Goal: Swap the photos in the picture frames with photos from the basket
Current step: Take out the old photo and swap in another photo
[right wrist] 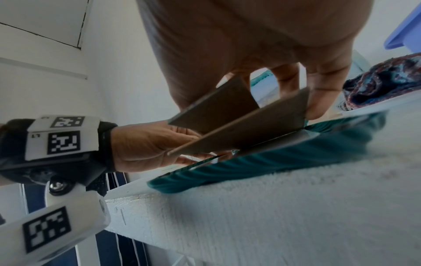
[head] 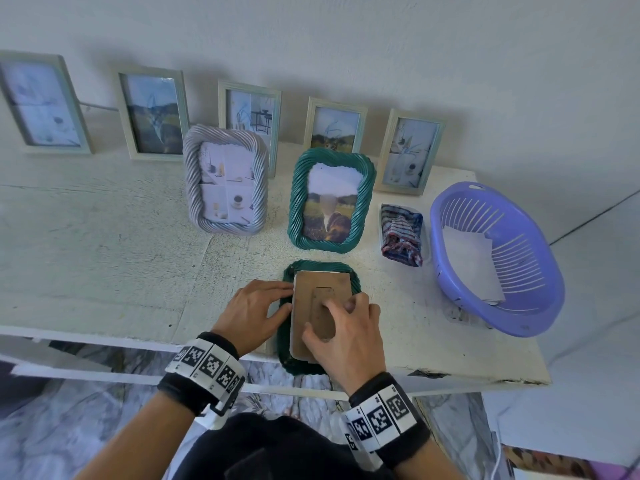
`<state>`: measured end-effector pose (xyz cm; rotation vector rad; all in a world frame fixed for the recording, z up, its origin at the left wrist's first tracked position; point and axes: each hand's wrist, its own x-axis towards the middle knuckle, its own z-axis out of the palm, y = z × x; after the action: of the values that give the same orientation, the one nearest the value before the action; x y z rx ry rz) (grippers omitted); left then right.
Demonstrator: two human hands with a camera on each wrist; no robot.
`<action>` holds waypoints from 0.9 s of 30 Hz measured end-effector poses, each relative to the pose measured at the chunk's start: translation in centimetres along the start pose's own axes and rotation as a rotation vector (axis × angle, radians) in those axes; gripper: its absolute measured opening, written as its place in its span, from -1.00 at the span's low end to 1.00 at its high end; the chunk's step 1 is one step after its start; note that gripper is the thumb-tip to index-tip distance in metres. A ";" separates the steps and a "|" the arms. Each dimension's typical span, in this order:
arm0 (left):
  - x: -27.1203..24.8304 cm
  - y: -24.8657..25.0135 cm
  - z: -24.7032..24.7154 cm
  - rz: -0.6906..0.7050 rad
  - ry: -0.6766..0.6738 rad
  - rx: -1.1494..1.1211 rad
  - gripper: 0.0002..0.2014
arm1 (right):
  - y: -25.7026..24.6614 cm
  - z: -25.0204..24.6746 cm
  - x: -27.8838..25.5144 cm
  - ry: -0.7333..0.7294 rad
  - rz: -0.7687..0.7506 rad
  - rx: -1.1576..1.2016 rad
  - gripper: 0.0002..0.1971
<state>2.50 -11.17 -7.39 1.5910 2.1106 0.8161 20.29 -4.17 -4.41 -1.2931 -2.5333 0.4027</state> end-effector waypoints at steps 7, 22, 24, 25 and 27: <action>-0.1 -0.1 -0.1 0.006 -0.009 0.022 -0.46 | 0.1 0.2 0.0 -0.041 0.005 0.017 -0.53; -0.1 -0.1 0.0 0.035 0.014 0.056 -0.47 | 0.1 0.7 -0.2 -0.083 -0.008 -0.117 -0.53; -0.2 0.2 0.0 0.060 0.047 0.076 -0.51 | 0.3 0.5 -0.2 -0.092 -0.018 -0.118 -0.52; -0.3 0.4 0.1 0.083 0.064 0.097 -0.54 | 0.5 0.3 -0.2 -0.099 -0.030 -0.113 -0.52; -0.5 1.0 0.3 0.139 0.072 0.133 -0.58 | 1.1 -0.4 -0.2 -0.146 -0.070 -0.063 -0.53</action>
<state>3.55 -11.36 -6.95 1.8205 2.1638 0.8025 21.39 -3.68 -4.46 -1.2348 -2.7240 0.4206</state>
